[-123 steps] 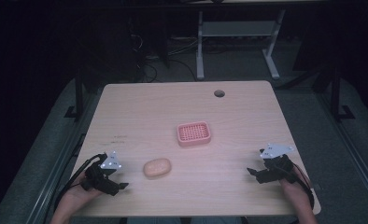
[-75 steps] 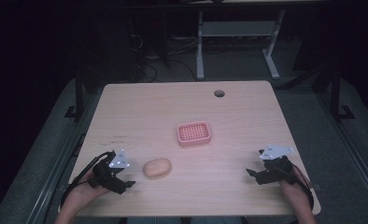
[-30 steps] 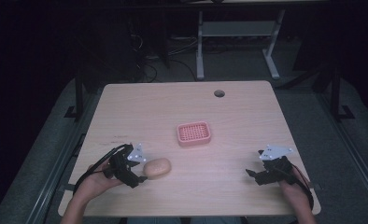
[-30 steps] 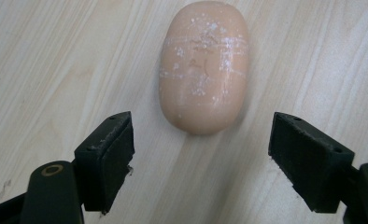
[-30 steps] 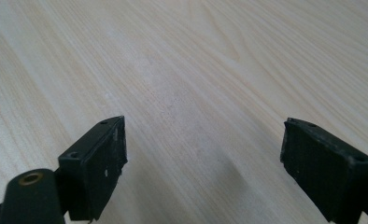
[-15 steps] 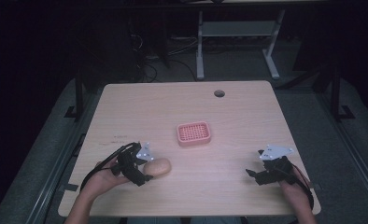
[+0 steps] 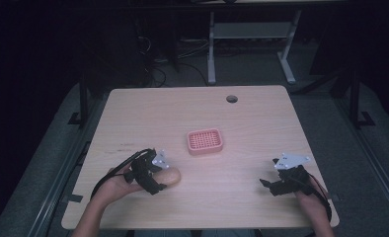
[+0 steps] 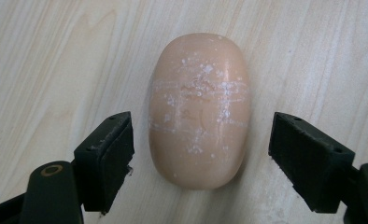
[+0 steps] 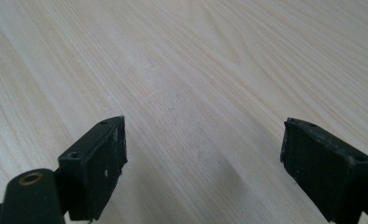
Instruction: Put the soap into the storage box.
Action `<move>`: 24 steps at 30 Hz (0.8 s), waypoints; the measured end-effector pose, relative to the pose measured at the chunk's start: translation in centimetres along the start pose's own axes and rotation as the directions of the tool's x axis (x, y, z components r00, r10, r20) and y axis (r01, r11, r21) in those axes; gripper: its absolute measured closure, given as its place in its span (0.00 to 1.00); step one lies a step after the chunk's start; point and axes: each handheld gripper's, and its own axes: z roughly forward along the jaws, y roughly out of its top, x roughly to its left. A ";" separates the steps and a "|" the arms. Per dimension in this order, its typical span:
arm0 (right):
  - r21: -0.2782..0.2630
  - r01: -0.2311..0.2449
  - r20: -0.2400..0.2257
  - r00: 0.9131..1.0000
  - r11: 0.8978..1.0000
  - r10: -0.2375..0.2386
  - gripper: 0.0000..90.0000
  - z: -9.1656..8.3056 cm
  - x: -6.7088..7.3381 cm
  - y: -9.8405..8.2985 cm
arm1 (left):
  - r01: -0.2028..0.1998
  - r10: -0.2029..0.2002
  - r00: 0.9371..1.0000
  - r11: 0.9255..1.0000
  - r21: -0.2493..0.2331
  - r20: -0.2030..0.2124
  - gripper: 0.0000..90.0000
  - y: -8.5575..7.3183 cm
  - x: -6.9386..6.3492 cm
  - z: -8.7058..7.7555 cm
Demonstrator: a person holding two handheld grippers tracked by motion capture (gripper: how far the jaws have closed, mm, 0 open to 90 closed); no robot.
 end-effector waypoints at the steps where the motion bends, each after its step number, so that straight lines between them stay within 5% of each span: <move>1: 0.000 -0.001 0.000 1.000 1.000 0.001 0.15 0.0 0.0 0.0 | 0.003 -0.003 1.000 1.000 0.000 0.006 0.24 0.1 0.0 0.1; 24: 0.002 0.002 -0.004 1.000 1.000 -0.002 0.16 0.0 0.0 0.0 | 0.012 -0.015 0.998 0.998 0.069 0.055 0.26 1.5 0.7 2.6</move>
